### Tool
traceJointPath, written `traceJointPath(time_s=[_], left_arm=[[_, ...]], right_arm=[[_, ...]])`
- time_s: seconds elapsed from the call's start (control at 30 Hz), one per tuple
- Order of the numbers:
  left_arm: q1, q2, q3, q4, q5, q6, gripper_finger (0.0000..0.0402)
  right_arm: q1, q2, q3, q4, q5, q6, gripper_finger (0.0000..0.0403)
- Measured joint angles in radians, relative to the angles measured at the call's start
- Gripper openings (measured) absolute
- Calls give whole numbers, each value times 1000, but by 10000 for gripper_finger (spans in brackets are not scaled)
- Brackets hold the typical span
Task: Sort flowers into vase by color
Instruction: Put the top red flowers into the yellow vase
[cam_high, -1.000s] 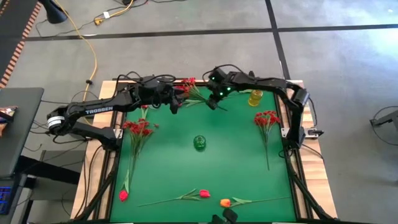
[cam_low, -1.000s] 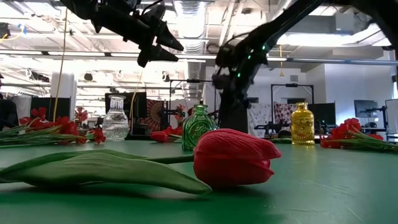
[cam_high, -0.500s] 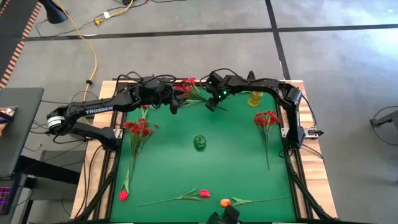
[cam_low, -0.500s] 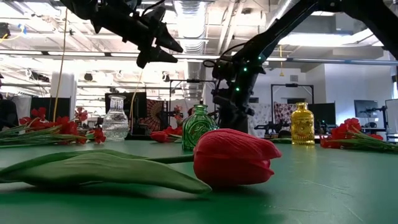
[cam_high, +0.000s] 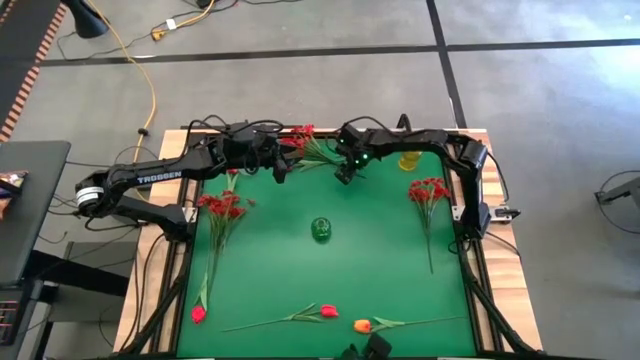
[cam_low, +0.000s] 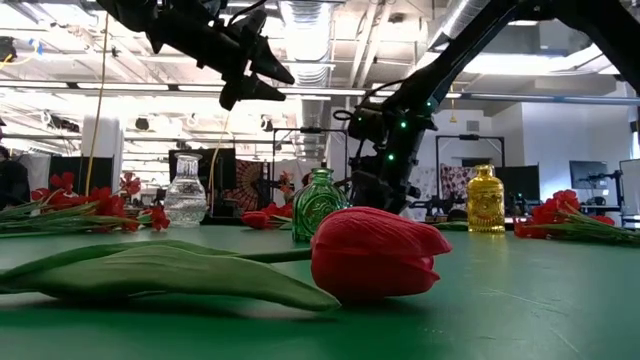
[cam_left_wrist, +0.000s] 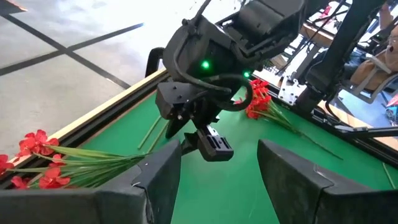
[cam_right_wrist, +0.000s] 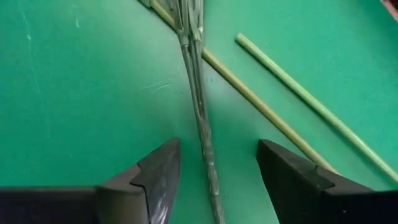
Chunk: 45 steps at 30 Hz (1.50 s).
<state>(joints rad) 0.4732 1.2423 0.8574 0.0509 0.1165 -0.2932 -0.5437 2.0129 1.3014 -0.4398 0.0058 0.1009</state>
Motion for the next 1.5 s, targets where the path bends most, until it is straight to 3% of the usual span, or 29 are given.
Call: traceJointPath(time_s=[0.23,0.57,0.8,1.4,1.5], left_arm=[[0,0,0,0,-5,0,200],[0,1,0,0,-4,-3,200],[0,1,0,0,-3,-3,200],[0,1,0,1,1,0,200],[0,1,0,1,1,0,200]], right_arm=[[39,-2,-34,46,42,-4,188],[66,-7,-34,14,50,4,23],[66,-76,-44,-52,12,60,34],[-24,-416,-39,8,-38,75,23],[-50,-496,-89,75,-38,79,23]])
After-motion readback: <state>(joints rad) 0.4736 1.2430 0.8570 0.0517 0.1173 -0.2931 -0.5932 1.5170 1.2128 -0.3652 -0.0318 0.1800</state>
